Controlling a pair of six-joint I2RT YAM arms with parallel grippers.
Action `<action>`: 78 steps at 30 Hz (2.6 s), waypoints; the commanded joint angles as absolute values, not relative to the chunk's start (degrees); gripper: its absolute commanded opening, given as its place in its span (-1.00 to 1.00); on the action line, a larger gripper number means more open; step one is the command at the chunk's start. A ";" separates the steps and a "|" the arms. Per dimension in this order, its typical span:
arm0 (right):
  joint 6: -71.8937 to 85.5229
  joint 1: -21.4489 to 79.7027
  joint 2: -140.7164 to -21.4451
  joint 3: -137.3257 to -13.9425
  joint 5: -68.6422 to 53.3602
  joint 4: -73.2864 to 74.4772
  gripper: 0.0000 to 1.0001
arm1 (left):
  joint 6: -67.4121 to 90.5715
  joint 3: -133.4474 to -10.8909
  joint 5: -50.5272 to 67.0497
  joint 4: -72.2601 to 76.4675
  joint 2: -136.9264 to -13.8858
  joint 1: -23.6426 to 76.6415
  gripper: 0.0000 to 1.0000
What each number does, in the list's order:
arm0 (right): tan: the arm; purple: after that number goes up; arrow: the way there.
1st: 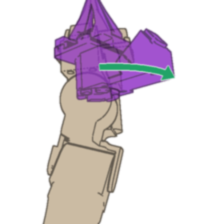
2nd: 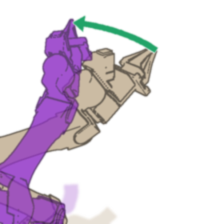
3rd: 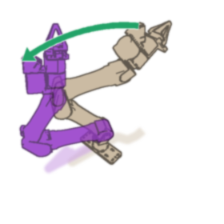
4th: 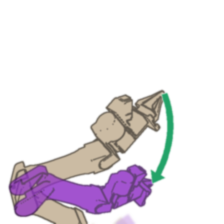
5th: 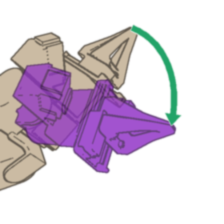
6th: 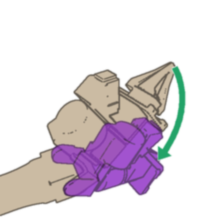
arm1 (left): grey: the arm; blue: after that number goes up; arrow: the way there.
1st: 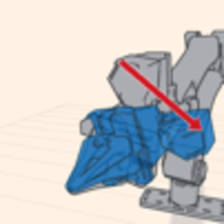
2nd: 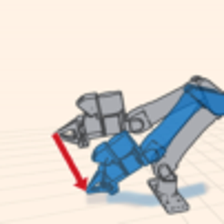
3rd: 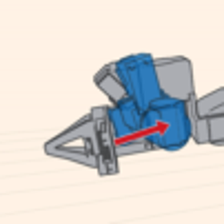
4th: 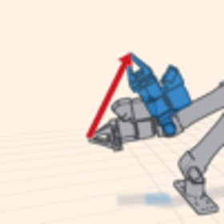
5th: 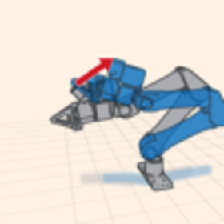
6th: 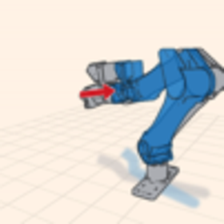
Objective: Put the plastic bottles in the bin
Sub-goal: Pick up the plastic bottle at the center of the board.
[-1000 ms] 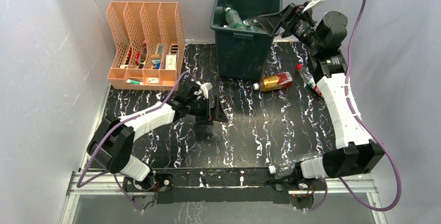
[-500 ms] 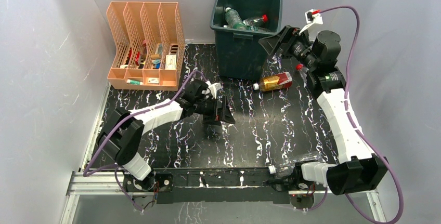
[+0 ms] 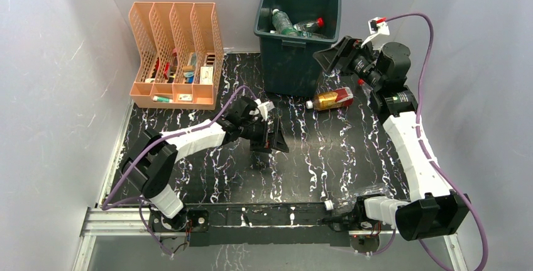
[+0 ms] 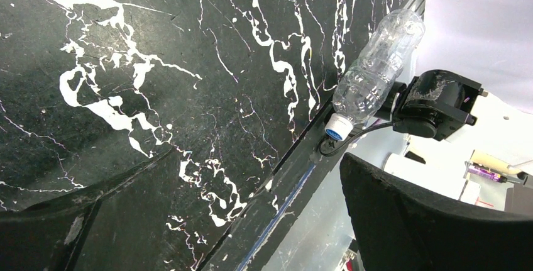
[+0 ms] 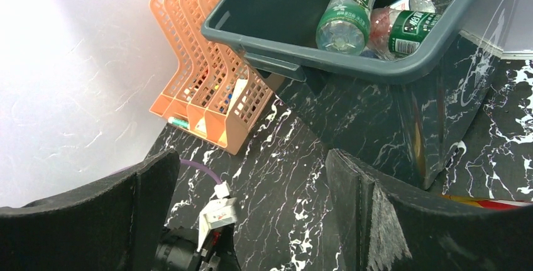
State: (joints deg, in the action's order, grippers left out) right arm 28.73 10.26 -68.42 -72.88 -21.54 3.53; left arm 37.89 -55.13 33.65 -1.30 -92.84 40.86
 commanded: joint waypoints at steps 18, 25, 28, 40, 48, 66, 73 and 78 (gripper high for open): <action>29.75 10.37 -68.72 -72.55 -21.13 0.78 0.96 | 34.39 -61.00 35.79 -2.96 -96.40 42.98 0.96; 30.85 10.34 -67.61 -71.27 -21.00 2.06 0.96 | 30.67 -66.15 37.28 -6.52 -100.11 43.97 0.96; 31.47 10.37 -66.01 -69.86 -21.20 2.20 0.96 | 28.82 -68.10 38.76 -7.42 -102.28 45.31 0.96; 32.96 10.33 -61.39 -67.56 -21.87 4.66 0.96 | 22.47 -82.94 44.60 -5.29 -118.75 58.15 0.96; 33.50 10.35 -59.95 -68.03 -22.42 5.71 0.96 | 23.75 -89.77 45.79 2.72 -125.53 60.97 0.96; 32.20 10.32 -61.56 -81.44 -25.04 17.32 0.96 | 23.75 -92.90 53.46 13.29 -132.97 66.18 0.96; 33.19 10.36 -61.46 -80.92 -26.14 16.65 0.96 | 22.41 -97.35 52.60 10.49 -137.18 67.47 0.96; 33.89 10.29 -61.48 -79.99 -26.76 15.76 0.96 | 22.03 -98.18 51.94 10.08 -138.72 68.38 0.96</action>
